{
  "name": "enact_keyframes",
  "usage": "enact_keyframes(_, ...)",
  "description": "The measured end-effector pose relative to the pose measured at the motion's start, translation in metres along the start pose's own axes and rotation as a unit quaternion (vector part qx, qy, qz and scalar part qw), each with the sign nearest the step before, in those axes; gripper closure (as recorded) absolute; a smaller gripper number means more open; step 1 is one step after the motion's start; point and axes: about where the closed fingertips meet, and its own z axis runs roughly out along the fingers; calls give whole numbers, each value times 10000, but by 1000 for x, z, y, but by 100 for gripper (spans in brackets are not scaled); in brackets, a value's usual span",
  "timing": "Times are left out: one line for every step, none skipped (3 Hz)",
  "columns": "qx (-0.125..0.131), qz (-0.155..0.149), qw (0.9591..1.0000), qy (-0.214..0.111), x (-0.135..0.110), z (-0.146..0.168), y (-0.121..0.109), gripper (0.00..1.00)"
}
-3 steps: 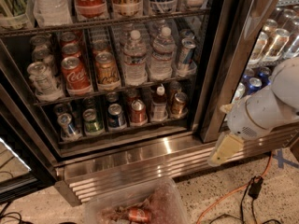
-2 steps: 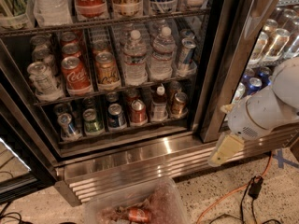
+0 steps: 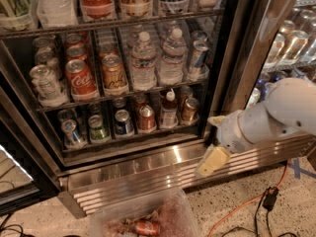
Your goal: Pick green can from bottom shelf of fridge
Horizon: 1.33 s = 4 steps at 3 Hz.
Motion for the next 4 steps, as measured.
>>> enact_keyframes(-304,-177,9965,-754,-36,52,22,0)
enact_keyframes(-574,-245,9898,-1284,-69,106,45,0)
enact_keyframes(-574,-246,9898,-1284,-69,106,45,0)
enact_keyframes(-859,-176,9857,-1439,-72,138,50,0)
